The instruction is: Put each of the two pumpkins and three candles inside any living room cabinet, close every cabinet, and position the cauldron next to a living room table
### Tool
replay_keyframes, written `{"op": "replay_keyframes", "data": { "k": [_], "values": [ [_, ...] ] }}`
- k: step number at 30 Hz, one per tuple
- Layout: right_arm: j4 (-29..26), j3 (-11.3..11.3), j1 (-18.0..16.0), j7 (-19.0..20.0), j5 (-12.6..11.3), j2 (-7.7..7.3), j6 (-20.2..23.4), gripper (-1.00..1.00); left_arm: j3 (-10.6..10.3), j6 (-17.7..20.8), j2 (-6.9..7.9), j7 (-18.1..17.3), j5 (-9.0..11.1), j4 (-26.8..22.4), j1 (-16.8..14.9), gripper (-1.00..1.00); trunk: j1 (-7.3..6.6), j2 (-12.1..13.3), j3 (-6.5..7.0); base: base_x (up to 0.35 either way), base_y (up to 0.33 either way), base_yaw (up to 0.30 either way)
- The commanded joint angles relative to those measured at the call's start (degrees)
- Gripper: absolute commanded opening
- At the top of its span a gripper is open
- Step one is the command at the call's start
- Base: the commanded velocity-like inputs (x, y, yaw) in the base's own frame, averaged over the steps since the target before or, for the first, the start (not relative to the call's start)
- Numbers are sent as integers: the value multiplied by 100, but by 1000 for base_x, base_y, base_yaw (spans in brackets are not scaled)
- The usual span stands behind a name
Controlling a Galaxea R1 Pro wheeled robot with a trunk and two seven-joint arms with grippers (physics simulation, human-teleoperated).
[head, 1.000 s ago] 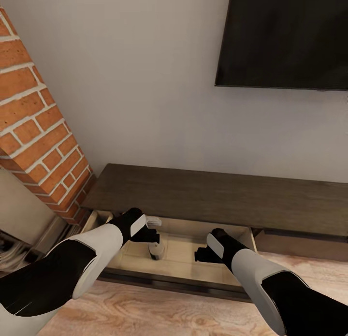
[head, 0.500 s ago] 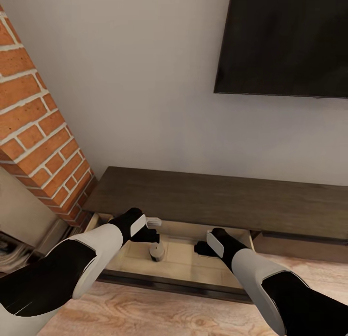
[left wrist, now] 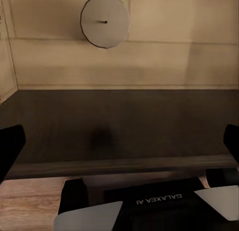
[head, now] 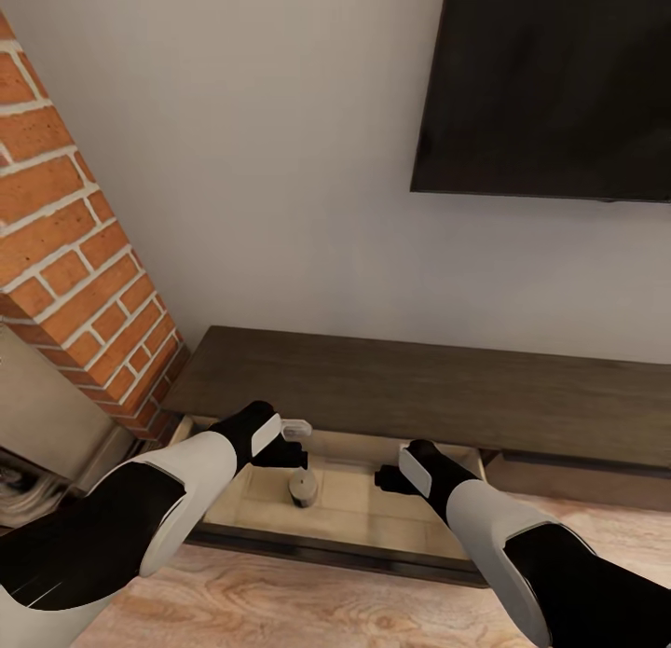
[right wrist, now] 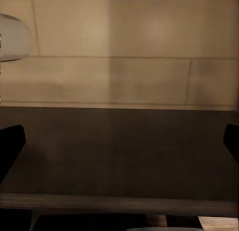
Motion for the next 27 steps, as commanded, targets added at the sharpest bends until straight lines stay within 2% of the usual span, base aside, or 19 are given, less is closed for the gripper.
{"op": "replay_keyframes", "data": {
  "k": [1,7,9,14,27],
  "values": [
    [-9,40,0,-43,-60,-1,27,100,-21,26,0,42,60,-9,0,100,-23,40,14,0,0,0],
    [4,38,11,-2,-45,-5,44,100,-24,26,0,10,67,-32,-2,100,-155,280,123,0,0,0],
    [5,32,17,375,-37,-34,46,100,-20,21,0,7,68,-29,-2,100,-199,360,172,0,0,0],
    [5,43,21,668,-25,-42,53,100,-20,18,0,12,68,-26,0,100,-308,561,304,0,0,7],
    [27,63,21,713,-20,-42,55,100,-20,-48,0,15,69,3,1,100,-594,1082,653,0,0,64]
  ]
}}
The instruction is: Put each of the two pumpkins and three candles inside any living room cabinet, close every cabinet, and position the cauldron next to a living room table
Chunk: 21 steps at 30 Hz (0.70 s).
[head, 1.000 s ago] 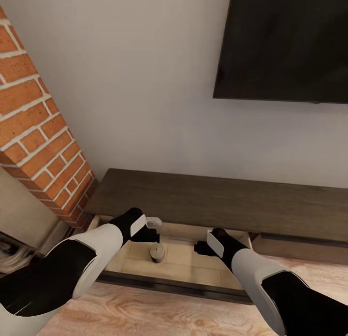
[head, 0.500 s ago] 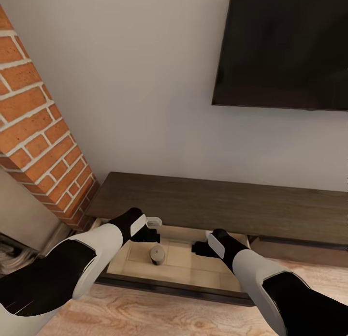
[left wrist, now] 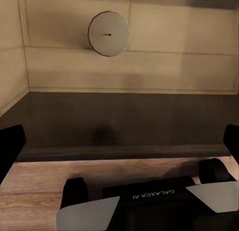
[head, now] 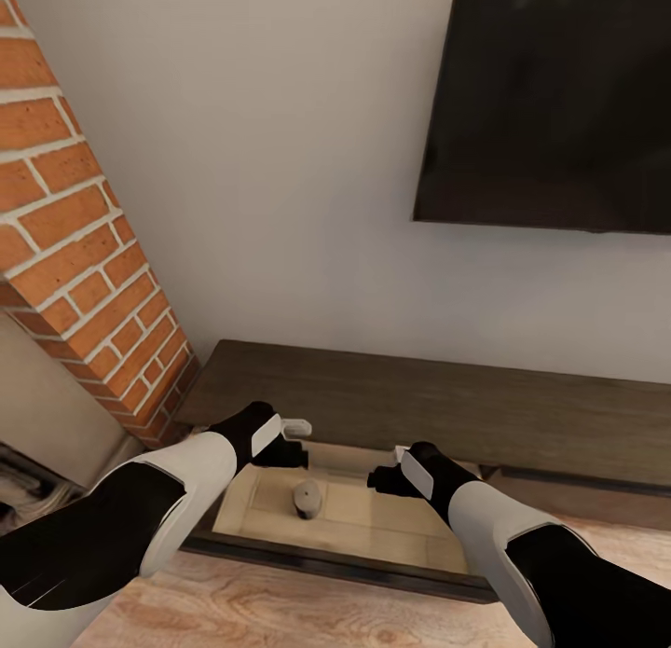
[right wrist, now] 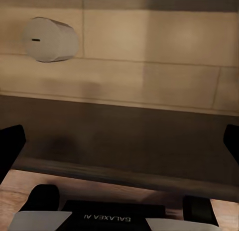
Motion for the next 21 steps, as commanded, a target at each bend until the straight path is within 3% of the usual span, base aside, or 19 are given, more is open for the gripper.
{"op": "replay_keyframes", "data": {
  "k": [1,6,21],
  "values": [
    [-10,35,-1,-44,-61,-1,25,100,-25,-60,-1,40,59,-2,-1,100,-23,39,23,0,0,71],
    [-5,36,3,-46,-58,-1,25,100,-25,-323,-1,40,57,17,-1,100,-132,240,158,0,0,72],
    [-1,29,8,-65,-49,-1,25,100,-25,-400,-1,40,50,25,-1,100,-462,842,561,0,0,72]
  ]
}}
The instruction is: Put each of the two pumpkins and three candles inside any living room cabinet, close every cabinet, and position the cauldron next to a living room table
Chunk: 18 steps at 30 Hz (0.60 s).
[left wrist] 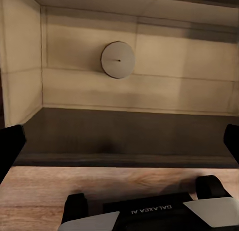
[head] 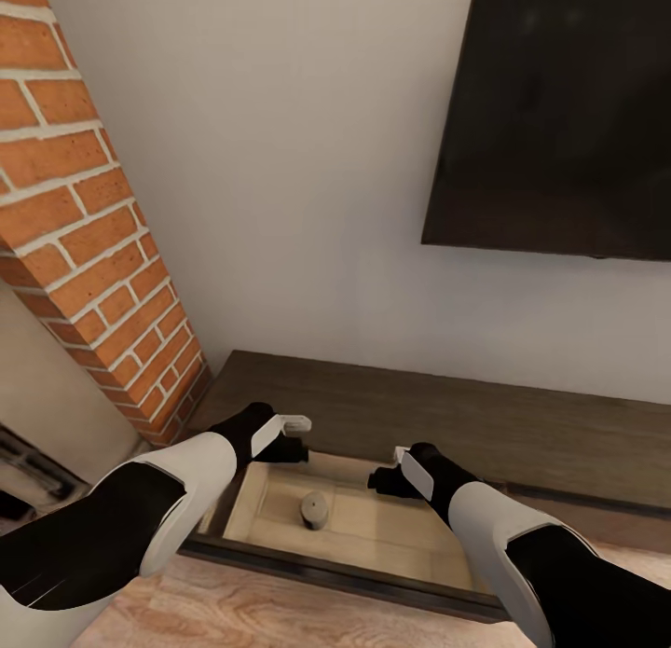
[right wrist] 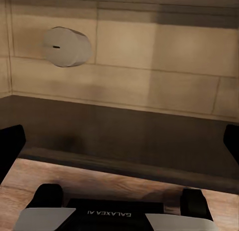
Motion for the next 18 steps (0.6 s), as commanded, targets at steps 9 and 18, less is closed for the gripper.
{"op": "replay_keyframes", "data": {
  "k": [9,18],
  "values": [
    [-18,41,-1,-39,-62,-1,25,100,-25,8,-1,40,58,-16,64,100,0,-1,76,0,0,69],
    [-18,41,-1,-39,-62,-2,25,100,-25,7,-1,40,58,-13,84,100,0,-1,157,0,0,67]
  ]
}}
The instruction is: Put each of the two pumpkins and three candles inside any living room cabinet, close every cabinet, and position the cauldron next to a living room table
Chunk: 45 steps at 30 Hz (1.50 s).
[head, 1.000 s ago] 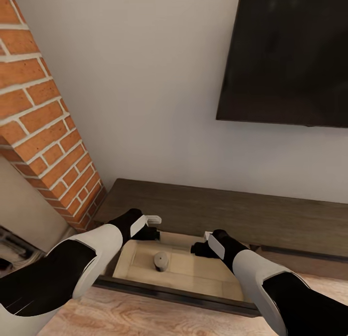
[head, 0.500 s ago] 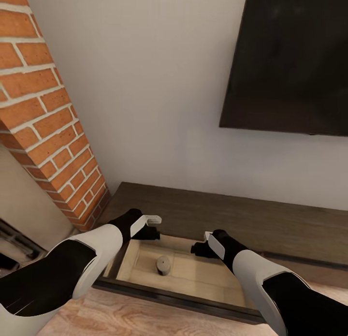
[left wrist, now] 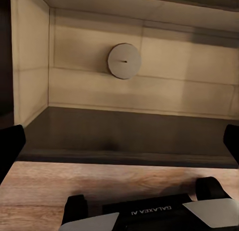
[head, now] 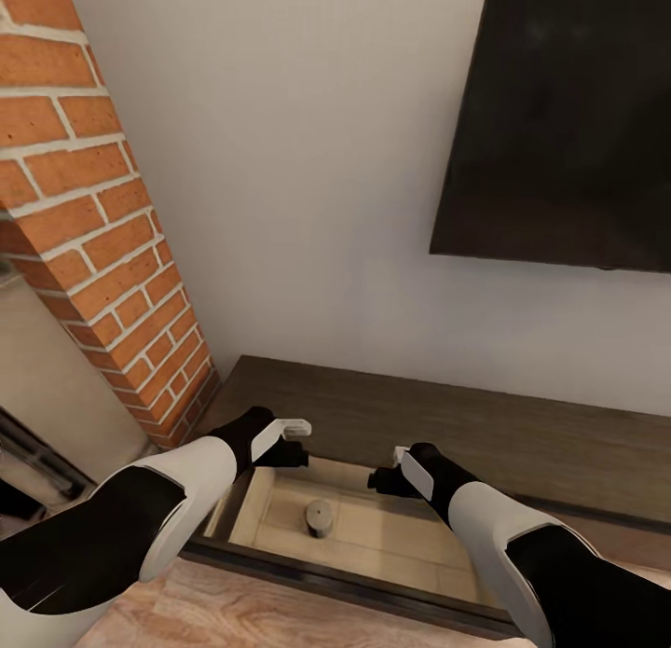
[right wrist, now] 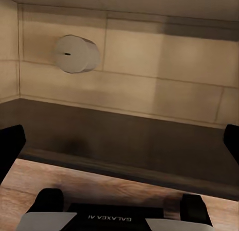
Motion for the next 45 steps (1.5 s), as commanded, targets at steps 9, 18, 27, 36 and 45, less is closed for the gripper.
{"op": "replay_keyframes", "data": {
  "k": [9,18,27,36,45],
  "values": [
    [-8,34,-1,-44,-62,0,25,100,-33,27,-1,40,57,-7,23,100,0,-3,76,-56,-32,67],
    [-9,34,-1,-46,-60,0,25,100,-41,27,-1,33,58,-23,36,100,0,-3,156,-256,-151,71],
    [-11,82,-1,-25,-55,-1,20,100,-32,-117,-1,25,59,-11,41,100,0,-3,204,-268,-165,40],
    [-6,229,-1,-18,-62,0,17,100,-25,-588,-1,14,64,-8,282,100,0,-3,277,-120,-68,115],
    [-4,254,-1,-10,-62,6,13,100,-24,-891,-1,20,59,-7,518,100,0,-3,352,-70,-1,137]
  ]
}}
